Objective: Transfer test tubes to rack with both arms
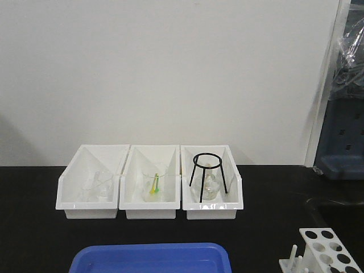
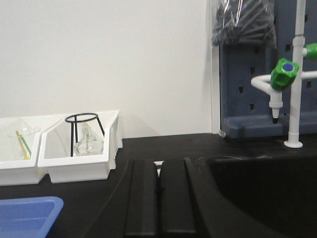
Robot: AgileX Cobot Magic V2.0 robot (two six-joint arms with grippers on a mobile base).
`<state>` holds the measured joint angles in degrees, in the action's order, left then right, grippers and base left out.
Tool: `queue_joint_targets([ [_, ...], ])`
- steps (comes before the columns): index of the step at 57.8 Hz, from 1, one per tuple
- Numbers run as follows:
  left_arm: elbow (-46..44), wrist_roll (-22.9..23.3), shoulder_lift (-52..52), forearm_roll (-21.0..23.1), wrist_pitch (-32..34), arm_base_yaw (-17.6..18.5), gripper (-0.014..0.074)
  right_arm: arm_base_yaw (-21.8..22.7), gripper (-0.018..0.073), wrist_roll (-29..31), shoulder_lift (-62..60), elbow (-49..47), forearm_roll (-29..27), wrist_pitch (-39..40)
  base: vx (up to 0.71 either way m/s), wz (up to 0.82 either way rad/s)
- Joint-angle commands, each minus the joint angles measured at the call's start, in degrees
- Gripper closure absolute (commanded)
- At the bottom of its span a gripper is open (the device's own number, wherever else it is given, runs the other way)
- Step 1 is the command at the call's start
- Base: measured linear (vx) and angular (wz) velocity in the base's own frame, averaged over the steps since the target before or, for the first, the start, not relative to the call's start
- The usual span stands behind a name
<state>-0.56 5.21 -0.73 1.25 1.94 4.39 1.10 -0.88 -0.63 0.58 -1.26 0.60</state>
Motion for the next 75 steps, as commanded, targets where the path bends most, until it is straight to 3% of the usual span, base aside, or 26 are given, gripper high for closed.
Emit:
queue_joint_targets([
  [1, -5.39, -0.88, 0.22, -1.25, 6.39, 0.02, 0.0599, 0.15, 0.0568, 0.88, 0.84, -6.78, 1.66, 2.96, 0.0, 0.0],
  [10, -14.38, -1.88, 6.03, -6.21, 1.66, 0.02, 0.0591, 0.15, 0.0568, 0.88, 7.96, -17.48, 7.07, -5.22, 0.0, 0.0],
  [16, -18.29, -2.01, 12.08, -8.18, -1.94, 0.02, 0.0575, 0.15, 0.0564, 0.41, 13.71, -21.36, 8.94, -6.16, 0.0, 0.0],
  [25, -19.07, -4.0, 21.08, -14.41, -1.94, 0.02, 0.05, 0.15, 0.054, 0.27, 20.39, -22.06, 9.08, -5.67, 0.0, 0.0],
  [31, -19.07, -3.98, 25.57, -16.65, -1.94, 0.02, 0.0405, 0.15, 0.0491, 0.27, 23.86, -22.06, 9.08, -4.9, 0.0, 0.0],
  [40, -19.07, -4.06, 31.23, -16.53, -2.65, 0.02, 0.0198, 0.15, 0.0358, 0.27, 27.38, -22.06, 9.08, -3.45, 0.0, 0.0],
  [41, -19.07, -4.06, 31.95, -16.55, -2.96, 0.02, 0.0181, 0.15, 0.0335, 0.27, 27.59, -22.06, 9.08, -3.38, 0.0, 0.0],
  [42, -19.07, -5.21, 37.11, -16.69, -3.65, 0.02, 0.0041, 0.15, 0.0183, 0.27, 28.84, -22.06, 9.08, -3.34, 0.0, 0.0],
  [44, -19.07, -5.21, 38.46, -16.69, -3.19, 0.02, 0.0027, 0.15, 0.0164, 0.27, 28.95, -22.06, 9.08, -3.34, 0.0, 0.0],
  [54, -19.07, -7.86, 45.71, -16.69, 5.15, 0.02, 0.0007, 0.15, 0.0121, 0.27, 28.95, -22.06, 8.96, -3.18, 0.0, 0.0],
  [65, -19.07, -17.19, 57.02, -15.88, 16.99, 0.02, 0.0007, 0.15, 0.0121, 0.27, 28.95, -22.06, 8.84, -3.18, 0.0, 0.0],
  [69, -19.07, -19.57, 61.2, -12.9, 21.44, 0.02, 0.0007, 0.15, 0.0121, 0.27, 28.95, -22.06, 8.84, -3.4, 0.0, 0.0],
  [75, -19.07, -25.25, 65.98, -1.73, 29.26, 0.02, 0.0007, 0.15, 0.0121, 0.27, 28.95, -22.06, 8.89, -4.1, 0.0, 0.0],
])
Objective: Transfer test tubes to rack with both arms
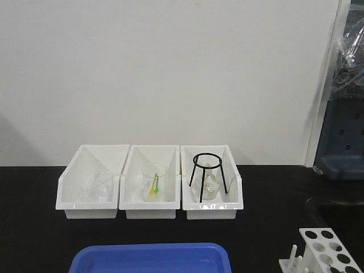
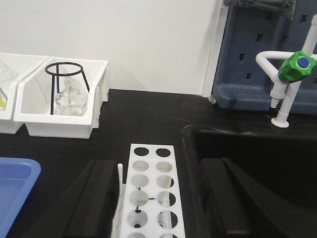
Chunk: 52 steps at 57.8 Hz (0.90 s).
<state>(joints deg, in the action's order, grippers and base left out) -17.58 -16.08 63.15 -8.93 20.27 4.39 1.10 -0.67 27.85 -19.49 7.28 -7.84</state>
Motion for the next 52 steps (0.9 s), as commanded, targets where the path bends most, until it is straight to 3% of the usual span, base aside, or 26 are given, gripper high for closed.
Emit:
queue_joint_targets([
  [1, -2.06, -5.31, 2.67, 11.04, 12.14, 0.02, 0.0007, 0.15, 0.0121, 0.06, 0.47, -1.98, 0.35, 4.19, 0.0, 0.0],
  [6, -2.06, -12.1, 4.22, 20.7, 19.81, 0.02, 0.0007, 0.15, 0.0121, 0.06, 0.47, -1.98, 0.35, 3.33, 0.0, 0.0],
  [12, -2.23, -14.03, 5.66, 26.14, 21.03, 0.02, 0.0007, 0.15, 0.0121, 0.06, 0.47, -1.98, 0.35, 2.65, 0.0, 0.0],
  [21, -2.23, -13.85, 7.34, 22.18, 18.12, 0.02, 0.0007, 0.15, 0.0121, 0.06, 0.47, -1.98, 0.35, 2.7, 0.0, 0.0],
  [31, -2.23, -13.87, 10.29, 18.89, 20.8, 0.02, 0.0007, 0.15, 0.0121, 0.06, 0.47, -1.98, 0.35, 2.7, 0.0, 0.0],
  [52, -2.28, -13.32, 19.58, 19.54, 29.62, 0.02, 0.0007, 0.15, 0.0121, 0.06, 0.47, -1.98, 0.35, 1.66, 0.0, 0.0],
])
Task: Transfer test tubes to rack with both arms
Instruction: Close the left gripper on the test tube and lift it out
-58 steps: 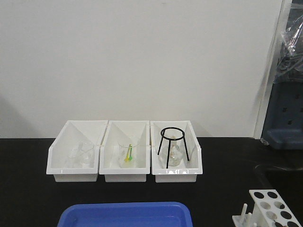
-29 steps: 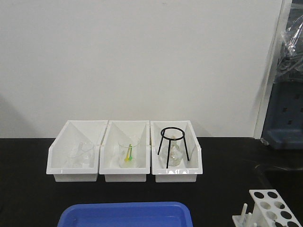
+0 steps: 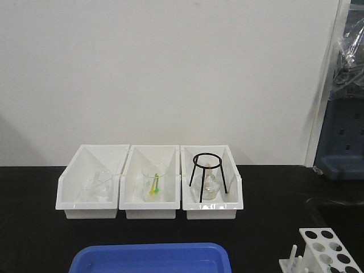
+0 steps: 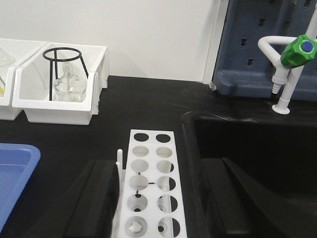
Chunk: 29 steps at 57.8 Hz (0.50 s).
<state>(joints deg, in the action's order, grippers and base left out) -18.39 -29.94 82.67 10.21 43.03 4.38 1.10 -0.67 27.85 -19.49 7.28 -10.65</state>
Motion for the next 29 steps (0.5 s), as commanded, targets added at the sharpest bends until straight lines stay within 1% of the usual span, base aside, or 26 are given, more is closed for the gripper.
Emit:
queue_joint_targets([
  [1, -1.47, 0.54, 0.29, 0.44, 7.49, 0.04, 0.0007, 0.15, 0.0121, 0.06, 0.47, -1.98, 0.35, 4.46, 0.0, 0.0],
  [9, -1.54, 2.0, 1.66, 0.44, 9.06, 0.04, 0.0008, 0.15, 0.0121, 0.06, 0.47, -1.98, 0.35, 4.4, 0.0, 0.0],
  [14, -1.54, 2.0, 1.94, 0.44, 10.72, 0.04, 0.0008, 0.15, 0.0121, 0.06, 0.47, -1.98, 0.35, 4.32, 0.0, 0.0],
  [22, -1.54, 2.0, 2.11, 2.4, 11.38, 0.04, 0.0014, 0.15, 0.0121, 0.06, 0.47, -1.98, 0.35, 4.21, 0.0, 0.0],
  [29, -1.54, 2.11, 2.11, 3.69, 13.47, 0.04, 0.0066, 0.15, 0.0121, 0.06, 0.47, -1.98, 0.35, 4.21, 0.0, 0.0],
])
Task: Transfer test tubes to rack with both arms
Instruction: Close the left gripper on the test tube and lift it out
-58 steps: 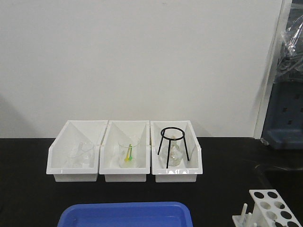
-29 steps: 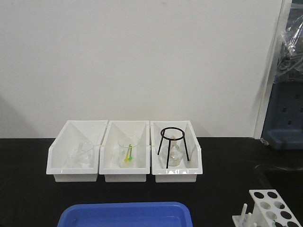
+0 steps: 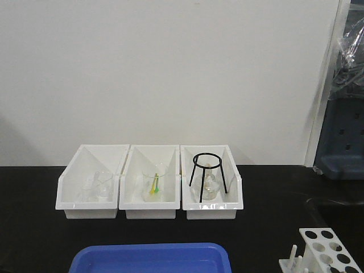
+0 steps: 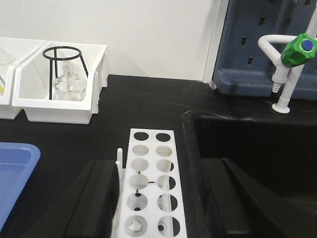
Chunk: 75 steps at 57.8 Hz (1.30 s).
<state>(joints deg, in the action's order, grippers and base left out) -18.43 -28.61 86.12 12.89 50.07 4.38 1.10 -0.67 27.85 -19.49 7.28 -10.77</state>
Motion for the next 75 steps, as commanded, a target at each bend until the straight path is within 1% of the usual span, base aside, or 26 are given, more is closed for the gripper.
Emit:
queue_joint_targets([
  [1, -1.49, 0.84, -1.34, 1.07, 6.43, 0.04, 0.0076, 0.15, 0.0121, 0.06, 0.47, -1.98, 0.35, 4.33, 0.0, 0.0],
  [8, -1.49, 2.22, -1.34, 0.73, 6.55, 0.04, 0.0175, 0.15, 0.0121, 0.06, 0.47, -1.98, 0.35, 4.33, 0.0, 0.0],
  [24, -1.43, 2.63, -1.34, 0.73, 6.96, 0.04, 0.0414, 0.15, 0.0121, 0.06, 0.47, -1.98, 0.35, 4.33, 0.0, 0.0],
  [35, -1.43, 2.71, -1.45, 0.84, 6.96, 0.04, 0.0536, 0.15, 0.0121, 0.06, 0.47, -1.98, 0.35, 4.33, 0.0, 0.0],
  [41, -1.43, 5.26, -1.61, 1.64, 6.89, 0.04, 0.0596, 0.15, 0.0121, 0.06, 0.47, -1.98, 0.35, 4.33, 0.0, 0.0],
  [48, -1.43, 9.29, -2.64, 3.93, 6.89, 0.04, 0.0602, 0.15, 0.0121, 0.06, 0.47, -1.98, 0.35, 4.33, 0.0, 0.0],
  [53, -1.43, 11.26, -3.83, 4.03, 6.15, 0.04, 0.0602, 0.15, 0.0121, 0.06, 0.47, -1.98, 0.35, 4.33, 0.0, 0.0],
  [67, -1.43, 11.27, -5.53, 4.03, 5.32, 0.04, 0.0601, 0.15, 0.0121, 0.06, 0.47, -1.98, 0.35, 4.33, 0.0, 0.0],
  [75, -1.43, 11.22, -5.96, 5.05, 5.71, 0.04, 0.0601, 0.15, 0.0121, 0.06, 0.47, -1.98, 0.35, 4.33, 0.0, 0.0],
])
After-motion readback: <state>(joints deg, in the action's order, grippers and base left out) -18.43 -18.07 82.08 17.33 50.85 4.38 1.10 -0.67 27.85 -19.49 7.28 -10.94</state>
